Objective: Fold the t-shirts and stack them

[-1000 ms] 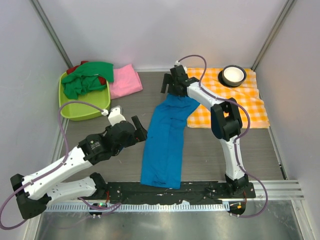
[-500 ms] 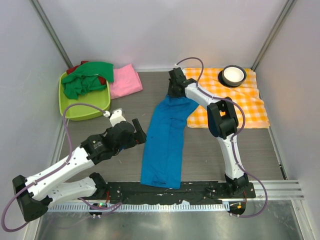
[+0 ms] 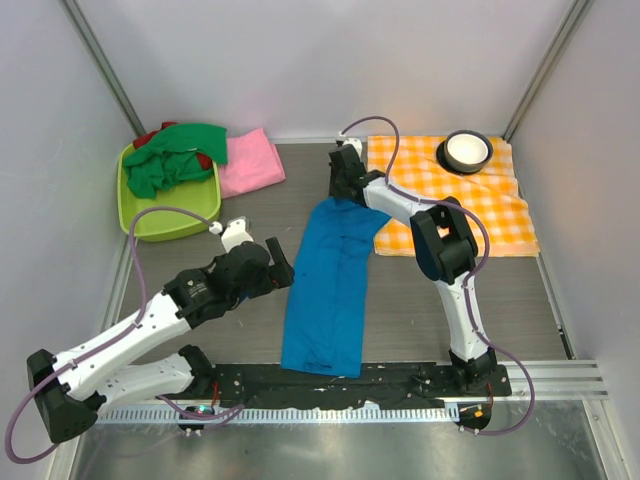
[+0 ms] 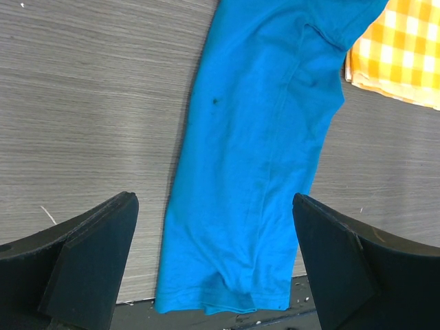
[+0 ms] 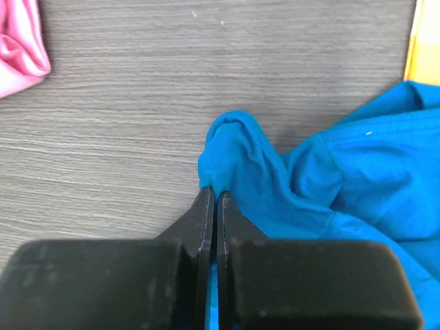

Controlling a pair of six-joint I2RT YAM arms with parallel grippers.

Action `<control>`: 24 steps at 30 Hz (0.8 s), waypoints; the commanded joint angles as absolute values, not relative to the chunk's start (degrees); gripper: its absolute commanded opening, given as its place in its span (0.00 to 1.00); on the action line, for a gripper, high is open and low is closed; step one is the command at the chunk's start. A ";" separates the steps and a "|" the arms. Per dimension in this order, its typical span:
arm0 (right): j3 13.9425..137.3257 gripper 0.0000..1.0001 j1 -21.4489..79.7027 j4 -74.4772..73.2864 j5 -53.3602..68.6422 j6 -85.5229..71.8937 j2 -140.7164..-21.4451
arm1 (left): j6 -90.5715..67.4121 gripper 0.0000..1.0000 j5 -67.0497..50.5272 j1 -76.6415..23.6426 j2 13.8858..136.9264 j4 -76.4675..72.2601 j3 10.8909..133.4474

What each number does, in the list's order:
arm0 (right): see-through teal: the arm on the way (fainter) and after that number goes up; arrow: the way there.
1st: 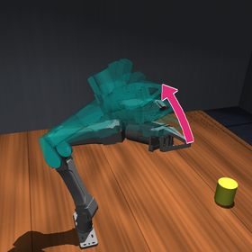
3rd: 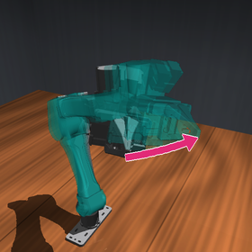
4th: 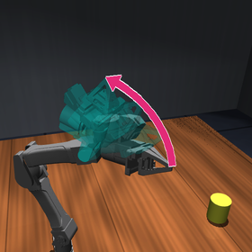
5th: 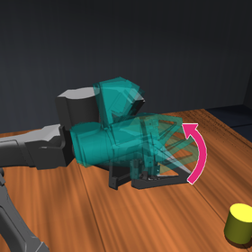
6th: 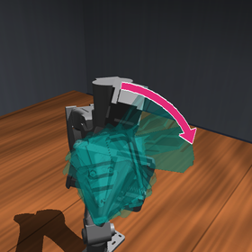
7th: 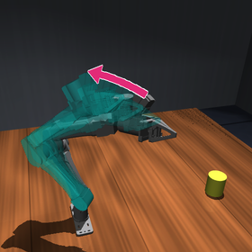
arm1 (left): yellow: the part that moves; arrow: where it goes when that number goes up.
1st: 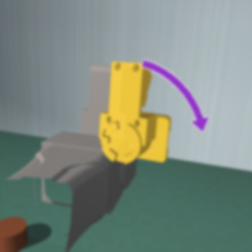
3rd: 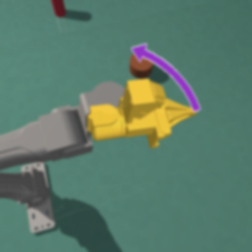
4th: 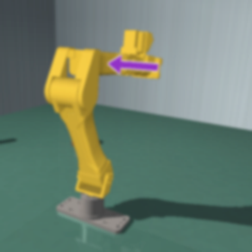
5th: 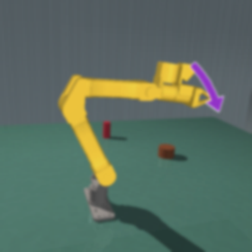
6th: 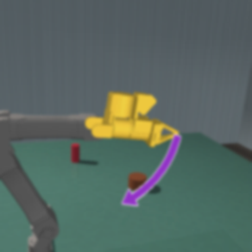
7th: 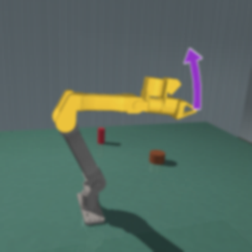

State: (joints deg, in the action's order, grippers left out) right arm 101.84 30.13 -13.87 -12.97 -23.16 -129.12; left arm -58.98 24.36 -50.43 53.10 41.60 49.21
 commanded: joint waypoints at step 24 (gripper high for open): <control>122.71 1.00 32.69 -9.41 -12.72 -16.80 -139.15 | -58.01 1.00 24.52 -50.01 50.63 39.55 46.06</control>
